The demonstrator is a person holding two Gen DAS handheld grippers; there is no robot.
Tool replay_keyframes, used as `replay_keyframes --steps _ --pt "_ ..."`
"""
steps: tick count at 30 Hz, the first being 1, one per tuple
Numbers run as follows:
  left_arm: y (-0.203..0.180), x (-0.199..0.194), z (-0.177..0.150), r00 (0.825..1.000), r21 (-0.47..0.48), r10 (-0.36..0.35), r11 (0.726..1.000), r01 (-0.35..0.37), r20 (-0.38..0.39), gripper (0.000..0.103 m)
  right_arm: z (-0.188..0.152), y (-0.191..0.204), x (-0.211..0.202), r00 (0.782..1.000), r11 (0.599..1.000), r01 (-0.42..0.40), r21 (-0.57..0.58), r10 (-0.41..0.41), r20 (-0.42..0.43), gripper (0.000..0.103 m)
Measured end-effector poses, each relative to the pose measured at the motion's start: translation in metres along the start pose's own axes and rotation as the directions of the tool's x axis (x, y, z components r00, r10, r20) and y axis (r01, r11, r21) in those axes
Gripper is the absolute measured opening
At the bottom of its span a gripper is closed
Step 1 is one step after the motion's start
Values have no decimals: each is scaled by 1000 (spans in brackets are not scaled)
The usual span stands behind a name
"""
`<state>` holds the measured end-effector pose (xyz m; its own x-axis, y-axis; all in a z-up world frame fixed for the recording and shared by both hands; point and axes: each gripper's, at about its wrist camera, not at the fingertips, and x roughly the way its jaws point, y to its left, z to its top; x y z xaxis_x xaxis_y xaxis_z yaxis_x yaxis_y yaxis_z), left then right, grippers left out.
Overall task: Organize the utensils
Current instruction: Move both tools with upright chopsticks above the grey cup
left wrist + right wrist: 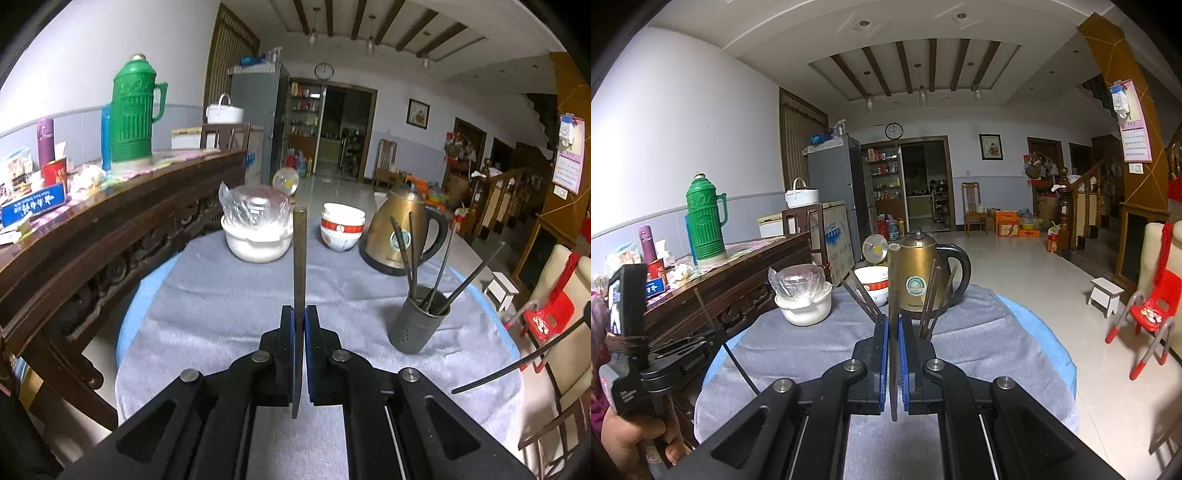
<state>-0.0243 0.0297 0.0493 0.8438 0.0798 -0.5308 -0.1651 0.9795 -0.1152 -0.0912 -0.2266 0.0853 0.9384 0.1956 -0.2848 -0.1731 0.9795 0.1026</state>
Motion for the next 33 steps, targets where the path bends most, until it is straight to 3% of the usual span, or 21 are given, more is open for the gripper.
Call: replay_keyframes --steps 14,23,28,33 --pt "6 23 15 993 -99 -86 992 78 -76 5 14 -11 15 1000 1000 14 12 -14 1 6" --pt "-11 12 54 981 -142 -193 970 195 29 5 41 -16 25 998 1000 15 25 -17 58 6" --pt "-34 10 70 981 -90 -179 979 186 74 5 47 -16 32 998 1000 9 29 -10 67 6" --pt "-45 15 69 986 -54 -148 987 152 72 5 44 -19 36 999 1000 12 28 -13 47 6"
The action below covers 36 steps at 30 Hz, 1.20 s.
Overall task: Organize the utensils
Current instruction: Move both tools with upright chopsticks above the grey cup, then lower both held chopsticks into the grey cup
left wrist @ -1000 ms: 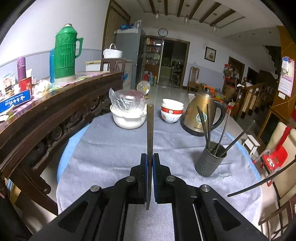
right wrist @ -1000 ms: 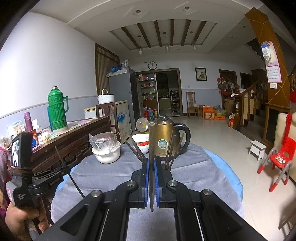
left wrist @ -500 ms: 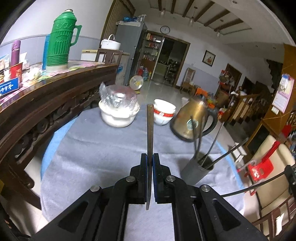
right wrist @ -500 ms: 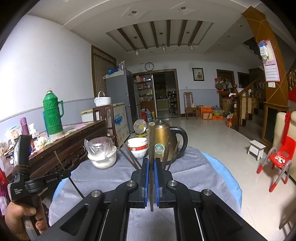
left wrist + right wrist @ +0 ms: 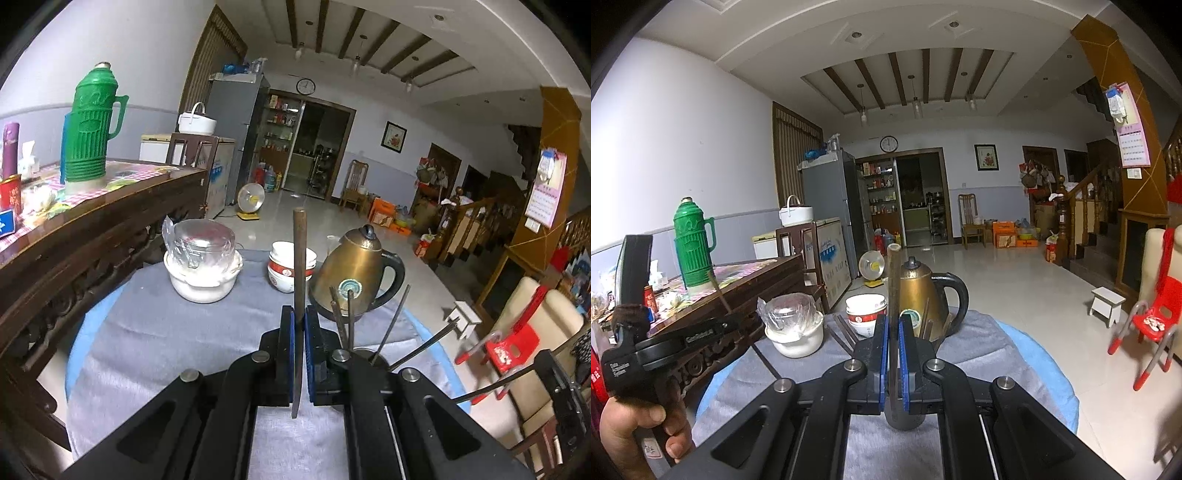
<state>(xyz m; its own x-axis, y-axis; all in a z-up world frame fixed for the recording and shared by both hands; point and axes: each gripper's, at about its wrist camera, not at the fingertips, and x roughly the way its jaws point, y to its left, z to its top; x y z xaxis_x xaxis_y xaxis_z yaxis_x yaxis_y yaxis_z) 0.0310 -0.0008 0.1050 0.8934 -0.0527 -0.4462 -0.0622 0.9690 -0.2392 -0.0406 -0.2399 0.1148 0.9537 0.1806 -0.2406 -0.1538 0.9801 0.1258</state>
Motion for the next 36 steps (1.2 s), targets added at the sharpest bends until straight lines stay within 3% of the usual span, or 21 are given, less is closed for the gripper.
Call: replay_keyframes --steps 24,30,36 --pt "5 -13 -7 1000 -6 11 1000 -11 -19 5 3 9 -22 1000 1000 4 -9 -3 20 6" --pt "7 -22 2 998 -64 -65 996 65 -1 5 4 4 -25 1000 1000 7 1 -7 26 6" --pt "-5 -29 25 981 -91 -173 979 180 85 5 22 -5 -20 998 1000 11 27 -13 65 6"
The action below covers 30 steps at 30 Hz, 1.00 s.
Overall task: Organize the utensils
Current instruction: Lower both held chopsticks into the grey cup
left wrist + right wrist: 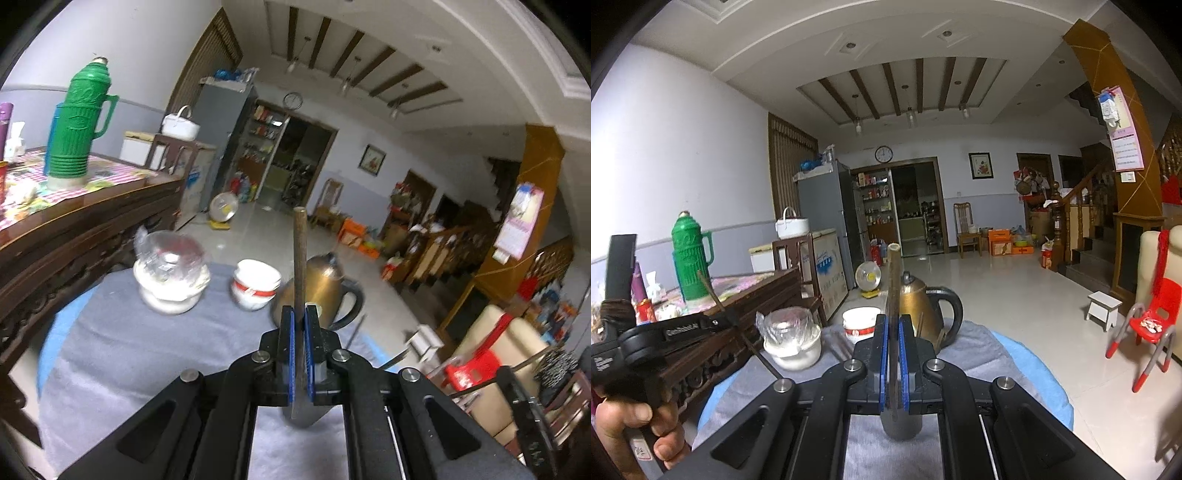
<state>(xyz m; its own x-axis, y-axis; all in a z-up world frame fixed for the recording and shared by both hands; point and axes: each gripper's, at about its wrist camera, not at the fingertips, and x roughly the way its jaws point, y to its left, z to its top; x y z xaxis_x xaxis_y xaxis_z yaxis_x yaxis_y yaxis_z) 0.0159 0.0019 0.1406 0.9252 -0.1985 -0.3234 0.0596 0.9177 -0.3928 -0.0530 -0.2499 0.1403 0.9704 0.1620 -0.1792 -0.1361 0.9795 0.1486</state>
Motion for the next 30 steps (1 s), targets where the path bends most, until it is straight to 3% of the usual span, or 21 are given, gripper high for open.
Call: replay_keyframes --steps 5,16,30 --pt "-15 24 4 999 11 -39 999 39 13 5 9 1 24 1000 1000 -10 -3 10 4 6" --pt "-25 100 -13 996 30 -44 998 46 -75 5 -14 -12 96 994 1000 -11 3 11 -105 6" --pt "-26 145 -47 981 81 -11 996 27 -196 5 -46 -22 140 976 1000 -9 1 9 -220 6"
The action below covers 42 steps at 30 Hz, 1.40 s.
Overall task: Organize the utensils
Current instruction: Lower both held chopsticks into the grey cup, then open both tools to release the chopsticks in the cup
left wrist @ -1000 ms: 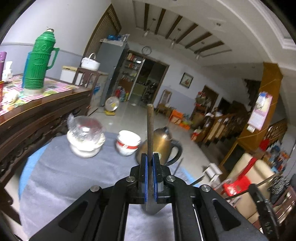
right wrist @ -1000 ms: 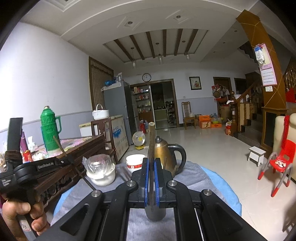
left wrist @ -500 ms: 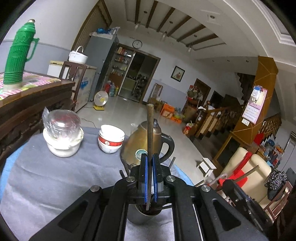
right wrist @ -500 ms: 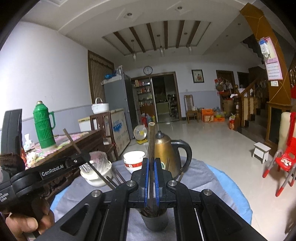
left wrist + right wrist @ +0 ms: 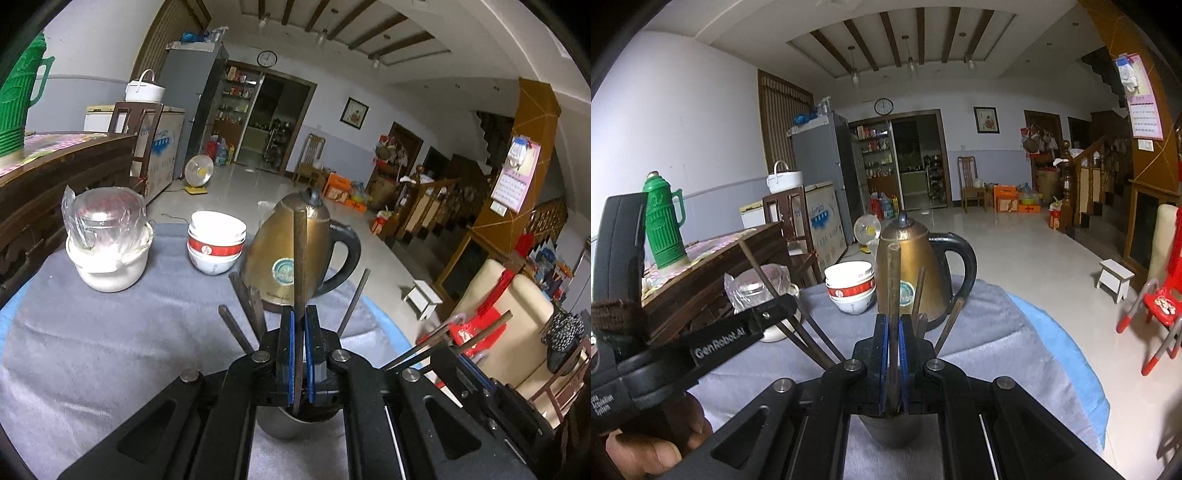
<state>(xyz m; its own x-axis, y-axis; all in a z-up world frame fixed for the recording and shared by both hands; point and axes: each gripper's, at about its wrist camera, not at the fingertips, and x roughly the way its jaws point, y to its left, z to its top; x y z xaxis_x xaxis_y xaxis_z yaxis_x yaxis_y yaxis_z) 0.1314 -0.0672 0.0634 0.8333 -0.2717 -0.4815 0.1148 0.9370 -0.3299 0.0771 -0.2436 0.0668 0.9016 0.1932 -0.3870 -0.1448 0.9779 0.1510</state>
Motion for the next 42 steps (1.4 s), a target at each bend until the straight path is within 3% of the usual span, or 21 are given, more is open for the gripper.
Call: replay_keyframes --steps 30,38,40,42 --pt "14 33 -11 993 -2 41 999 -41 -110 6 -23 -2 32 995 1000 19 -7 -20 -93 6" --pt "18 34 -11 990 -13 8 1000 -10 -143 6 -23 -2 35 993 1000 14 -17 -15 -116 7" --pt "20 29 -10 990 -24 6 1000 -10 -144 11 -22 -3 36 992 1000 -1 -12 -1 -126 7" --pt "23 21 -6 992 -34 7 999 -11 -128 29 -21 -4 36 992 1000 1 -13 -3 -128 8"
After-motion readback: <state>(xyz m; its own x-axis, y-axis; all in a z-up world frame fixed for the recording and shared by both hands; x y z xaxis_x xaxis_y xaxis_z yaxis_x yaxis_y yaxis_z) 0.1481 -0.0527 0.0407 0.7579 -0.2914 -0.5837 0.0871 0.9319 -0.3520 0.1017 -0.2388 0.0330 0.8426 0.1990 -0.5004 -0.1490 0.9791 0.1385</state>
